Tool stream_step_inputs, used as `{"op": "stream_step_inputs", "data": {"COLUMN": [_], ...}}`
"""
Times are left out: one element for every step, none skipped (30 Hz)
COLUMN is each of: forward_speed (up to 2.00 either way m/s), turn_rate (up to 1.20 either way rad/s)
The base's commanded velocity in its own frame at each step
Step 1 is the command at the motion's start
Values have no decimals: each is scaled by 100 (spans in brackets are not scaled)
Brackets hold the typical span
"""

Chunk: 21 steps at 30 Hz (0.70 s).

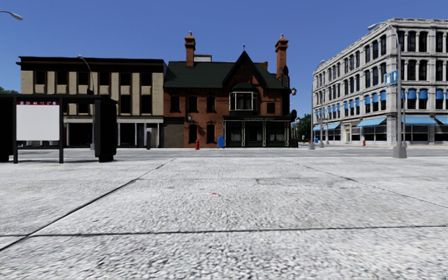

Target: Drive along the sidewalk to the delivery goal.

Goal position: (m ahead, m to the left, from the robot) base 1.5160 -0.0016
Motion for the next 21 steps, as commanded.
{"op": "stream_step_inputs", "data": {"forward_speed": [115, 115, 115, 115, 115, 115, 115, 115, 115, 115, 115, 115, 115, 115, 114, 114, 114, 114, 114, 114, 114], "turn_rate": [0, 0, 0, 0, 0, 0, 0, 0, 0, 0, 0, 0, 0, 0, 0, 0, 0, 0, 0, 0, 0]}}
